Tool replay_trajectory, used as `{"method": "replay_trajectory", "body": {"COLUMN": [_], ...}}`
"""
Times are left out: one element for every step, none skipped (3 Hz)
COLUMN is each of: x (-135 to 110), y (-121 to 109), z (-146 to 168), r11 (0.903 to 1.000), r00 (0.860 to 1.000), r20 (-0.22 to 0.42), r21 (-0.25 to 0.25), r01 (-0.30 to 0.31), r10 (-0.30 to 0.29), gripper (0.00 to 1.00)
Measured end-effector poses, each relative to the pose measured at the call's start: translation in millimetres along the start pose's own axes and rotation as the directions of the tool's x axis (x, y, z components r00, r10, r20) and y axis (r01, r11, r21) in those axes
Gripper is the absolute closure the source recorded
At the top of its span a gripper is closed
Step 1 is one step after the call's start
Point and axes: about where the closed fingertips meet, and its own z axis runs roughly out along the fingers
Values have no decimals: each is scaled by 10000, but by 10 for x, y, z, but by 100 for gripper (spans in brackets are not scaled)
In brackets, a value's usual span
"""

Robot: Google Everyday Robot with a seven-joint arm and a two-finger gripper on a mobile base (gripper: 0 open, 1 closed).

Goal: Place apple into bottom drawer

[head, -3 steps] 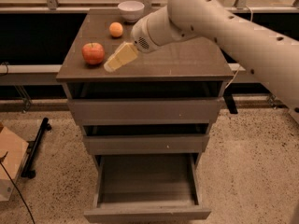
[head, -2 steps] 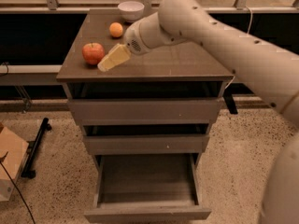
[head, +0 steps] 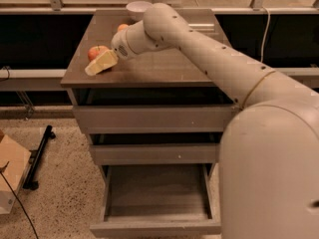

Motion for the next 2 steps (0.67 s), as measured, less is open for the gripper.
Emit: {"method": "replay_trajectory", "body": {"x": [-87,-111], "y": [-21,-22], "z": [305,488], "r11": [9991,9977], "r00": [9999,9998], "r20": [170,207], "r21": [-417,-672], "r01": [23,21], "r10": [-16,-7], "gripper": [16,40]}}
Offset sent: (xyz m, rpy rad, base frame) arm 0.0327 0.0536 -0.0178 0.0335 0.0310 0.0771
